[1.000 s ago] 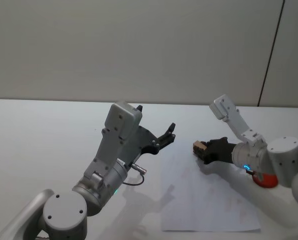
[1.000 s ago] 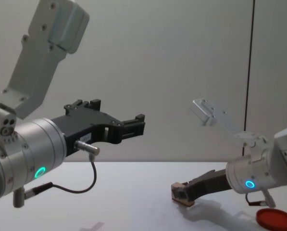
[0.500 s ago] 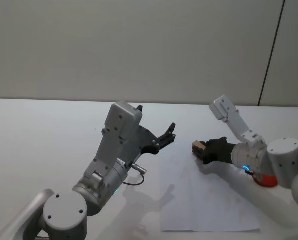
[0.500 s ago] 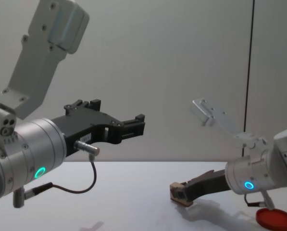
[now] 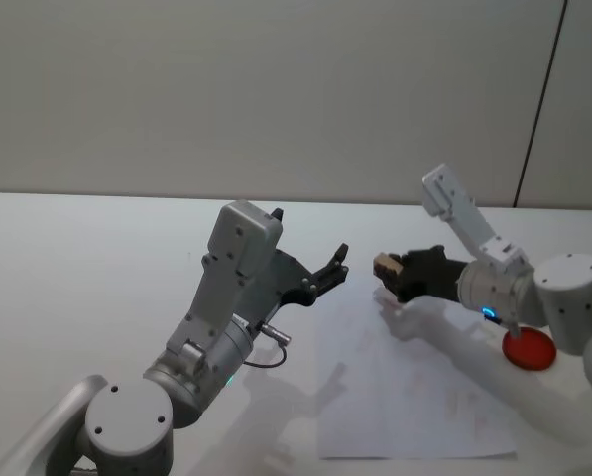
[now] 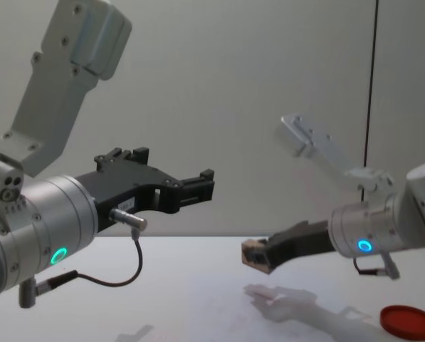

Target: Use the one hand to pick up the stamp and affix it onto the A4 paper.

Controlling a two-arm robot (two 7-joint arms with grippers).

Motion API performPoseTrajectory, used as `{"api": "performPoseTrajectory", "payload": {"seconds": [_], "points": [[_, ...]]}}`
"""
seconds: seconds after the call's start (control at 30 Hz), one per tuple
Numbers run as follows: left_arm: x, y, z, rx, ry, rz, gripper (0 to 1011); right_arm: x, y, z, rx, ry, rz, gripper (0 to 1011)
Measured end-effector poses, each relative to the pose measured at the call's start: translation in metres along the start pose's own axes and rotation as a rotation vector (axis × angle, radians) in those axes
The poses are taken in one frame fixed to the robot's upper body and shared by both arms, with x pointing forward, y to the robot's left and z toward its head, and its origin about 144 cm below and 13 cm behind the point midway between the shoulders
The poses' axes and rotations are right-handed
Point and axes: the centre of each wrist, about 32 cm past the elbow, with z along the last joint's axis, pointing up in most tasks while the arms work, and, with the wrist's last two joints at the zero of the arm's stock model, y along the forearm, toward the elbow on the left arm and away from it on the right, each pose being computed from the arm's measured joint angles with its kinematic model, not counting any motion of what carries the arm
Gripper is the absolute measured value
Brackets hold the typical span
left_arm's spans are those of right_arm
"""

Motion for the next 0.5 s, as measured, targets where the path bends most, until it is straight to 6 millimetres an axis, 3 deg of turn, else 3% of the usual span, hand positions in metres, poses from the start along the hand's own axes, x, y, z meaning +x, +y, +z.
{"api": "performPoseTrajectory", "payload": {"seconds": [0.5], "points": [[0.000, 0.000, 0.000, 0.000, 0.000, 0.000, 1002, 0.005, -0.017, 0.024, 0.104, -0.045, 0.005, 219]]}}
